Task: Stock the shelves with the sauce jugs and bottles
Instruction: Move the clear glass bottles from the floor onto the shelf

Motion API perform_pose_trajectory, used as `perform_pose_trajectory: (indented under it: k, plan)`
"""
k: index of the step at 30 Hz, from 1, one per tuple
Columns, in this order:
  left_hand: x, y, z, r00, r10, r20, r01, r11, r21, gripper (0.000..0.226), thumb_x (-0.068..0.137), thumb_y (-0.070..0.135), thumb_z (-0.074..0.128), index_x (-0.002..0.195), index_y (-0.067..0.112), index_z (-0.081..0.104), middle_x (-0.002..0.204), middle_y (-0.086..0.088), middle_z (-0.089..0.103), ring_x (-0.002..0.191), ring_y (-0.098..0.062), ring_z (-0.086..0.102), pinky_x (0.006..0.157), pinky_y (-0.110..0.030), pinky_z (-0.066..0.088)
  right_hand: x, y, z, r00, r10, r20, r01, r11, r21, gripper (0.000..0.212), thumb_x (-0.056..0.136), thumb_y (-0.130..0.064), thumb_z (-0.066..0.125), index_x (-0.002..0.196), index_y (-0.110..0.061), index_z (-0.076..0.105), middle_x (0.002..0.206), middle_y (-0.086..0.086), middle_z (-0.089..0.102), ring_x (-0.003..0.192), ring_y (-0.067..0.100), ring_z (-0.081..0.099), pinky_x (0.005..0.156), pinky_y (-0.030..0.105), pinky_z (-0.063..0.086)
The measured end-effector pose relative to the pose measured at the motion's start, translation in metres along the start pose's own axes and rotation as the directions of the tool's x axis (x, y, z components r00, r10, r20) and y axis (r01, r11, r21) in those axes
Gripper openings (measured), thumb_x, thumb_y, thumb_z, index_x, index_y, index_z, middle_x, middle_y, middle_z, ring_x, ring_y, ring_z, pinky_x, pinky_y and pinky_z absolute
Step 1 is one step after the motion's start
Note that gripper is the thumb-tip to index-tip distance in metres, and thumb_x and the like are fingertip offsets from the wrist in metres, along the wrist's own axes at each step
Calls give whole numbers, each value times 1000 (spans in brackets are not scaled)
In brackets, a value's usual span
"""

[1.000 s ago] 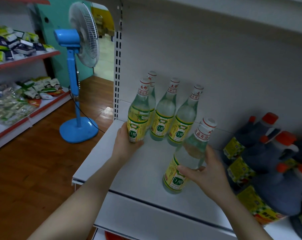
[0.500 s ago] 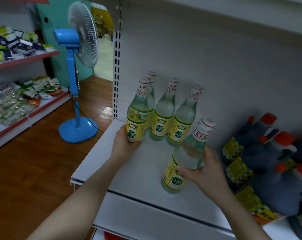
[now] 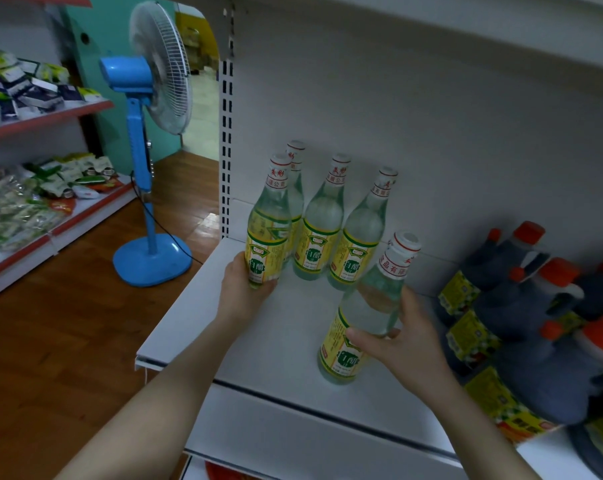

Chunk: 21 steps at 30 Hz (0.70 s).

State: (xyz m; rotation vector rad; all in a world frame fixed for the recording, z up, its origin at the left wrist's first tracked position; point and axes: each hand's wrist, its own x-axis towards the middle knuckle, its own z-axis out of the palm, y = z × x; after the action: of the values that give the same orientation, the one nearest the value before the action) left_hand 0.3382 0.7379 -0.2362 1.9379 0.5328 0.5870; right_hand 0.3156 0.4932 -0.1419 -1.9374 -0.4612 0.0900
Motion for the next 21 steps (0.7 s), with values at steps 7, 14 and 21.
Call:
perform_pose_trajectory:
  k: [7, 14, 21]
  plan:
    - [-1, -1, 0, 1000, 1, 4, -1, 1000, 16, 56, 68, 25, 78, 116, 16, 51, 114, -9, 60, 103, -25, 58, 85, -37, 49, 1, 0, 0, 1000, -3, 3, 3, 1000, 7, 72, 49, -32, 78, 113, -37, 47, 114, -12, 60, 104, 1, 59, 89, 39, 53]
    - [-3, 0, 0, 1000, 8, -6, -8, 1000, 27, 53, 69, 20, 79, 114, 10, 53, 112, -12, 61, 103, -28, 57, 80, -30, 43, 0, 2, -1, 1000, -14, 8, 14, 1000, -7, 69, 54, -19, 80, 111, -40, 46, 113, -14, 59, 103, -3, 58, 87, 30, 52]
    - [-2, 2, -2, 1000, -27, -3, 27, 999, 37, 54, 66, 25, 80, 112, 12, 54, 110, -11, 61, 100, -27, 59, 80, -32, 46, 0, 2, 0, 1000, -16, 3, 16, 1000, -11, 67, 56, -19, 82, 107, -42, 45, 113, -16, 58, 104, -3, 57, 87, 30, 50]
